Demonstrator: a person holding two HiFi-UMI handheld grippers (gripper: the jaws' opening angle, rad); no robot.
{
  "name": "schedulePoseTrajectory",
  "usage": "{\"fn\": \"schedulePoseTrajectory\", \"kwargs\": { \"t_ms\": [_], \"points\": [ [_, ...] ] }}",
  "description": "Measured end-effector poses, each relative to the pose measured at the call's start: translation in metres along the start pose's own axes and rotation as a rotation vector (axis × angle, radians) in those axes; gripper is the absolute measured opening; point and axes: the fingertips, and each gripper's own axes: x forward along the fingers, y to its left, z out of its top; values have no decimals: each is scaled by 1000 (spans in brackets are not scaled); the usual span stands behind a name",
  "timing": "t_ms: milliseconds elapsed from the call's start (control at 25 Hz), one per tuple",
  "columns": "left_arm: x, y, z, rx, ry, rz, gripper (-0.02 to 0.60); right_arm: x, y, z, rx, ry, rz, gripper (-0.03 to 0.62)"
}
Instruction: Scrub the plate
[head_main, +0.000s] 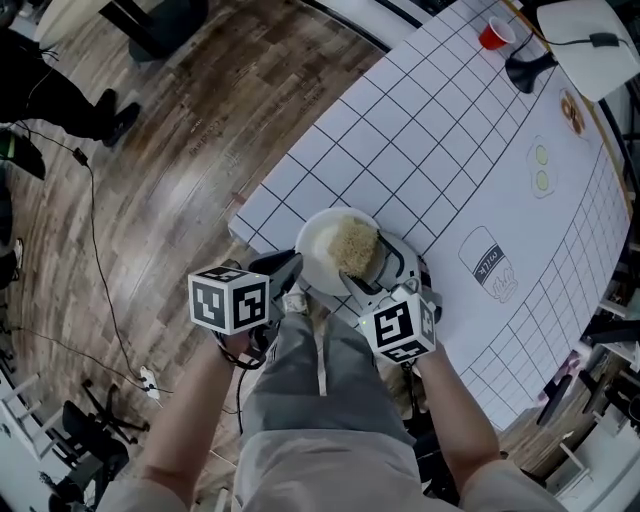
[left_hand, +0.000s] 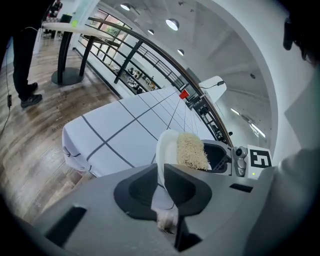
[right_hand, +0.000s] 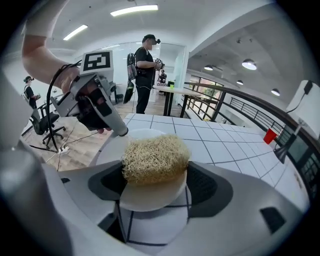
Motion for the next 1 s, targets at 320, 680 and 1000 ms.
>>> {"fn": "schedulePoseTrajectory", "kwargs": {
  "t_ms": [320, 680, 1000],
  "points": [
    [0, -1, 0, 17, -6, 11, 52, -13, -13, -28, 191, -3, -30, 337],
    [1, -3, 1, 58, -4, 30, 52, -29, -18, -7, -47, 6, -76, 282],
    [2, -7, 3, 104, 7, 34, 52, -24, -21, 20, -255, 54, 96, 390]
  ]
}}
